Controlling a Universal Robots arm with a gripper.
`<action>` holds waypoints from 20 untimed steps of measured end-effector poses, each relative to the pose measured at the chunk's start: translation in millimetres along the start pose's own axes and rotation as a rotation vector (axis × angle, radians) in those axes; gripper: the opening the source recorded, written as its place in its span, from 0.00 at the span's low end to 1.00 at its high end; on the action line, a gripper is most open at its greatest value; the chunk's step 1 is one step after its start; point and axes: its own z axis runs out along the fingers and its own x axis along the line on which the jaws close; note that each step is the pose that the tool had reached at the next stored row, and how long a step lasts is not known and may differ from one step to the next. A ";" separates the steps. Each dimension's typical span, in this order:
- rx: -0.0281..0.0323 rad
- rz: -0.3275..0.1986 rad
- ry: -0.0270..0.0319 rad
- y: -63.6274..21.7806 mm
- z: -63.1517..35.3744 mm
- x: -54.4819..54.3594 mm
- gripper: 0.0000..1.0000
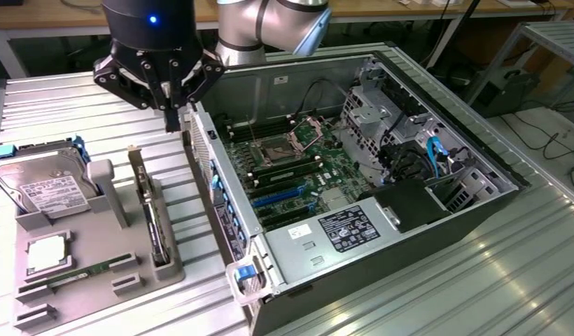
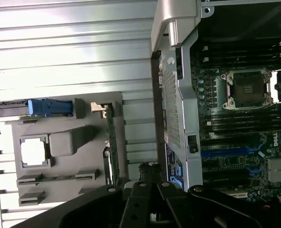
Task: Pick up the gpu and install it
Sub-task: 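Reach for the gpu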
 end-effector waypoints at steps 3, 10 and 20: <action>-0.0001 0.000 -0.0003 -5.3 -0.3 5.5 0.11; 0.0000 0.000 -0.0004 -12.3 -0.9 24.3 0.11; -0.0001 -0.002 -0.0004 -17.3 -1.5 52.5 0.11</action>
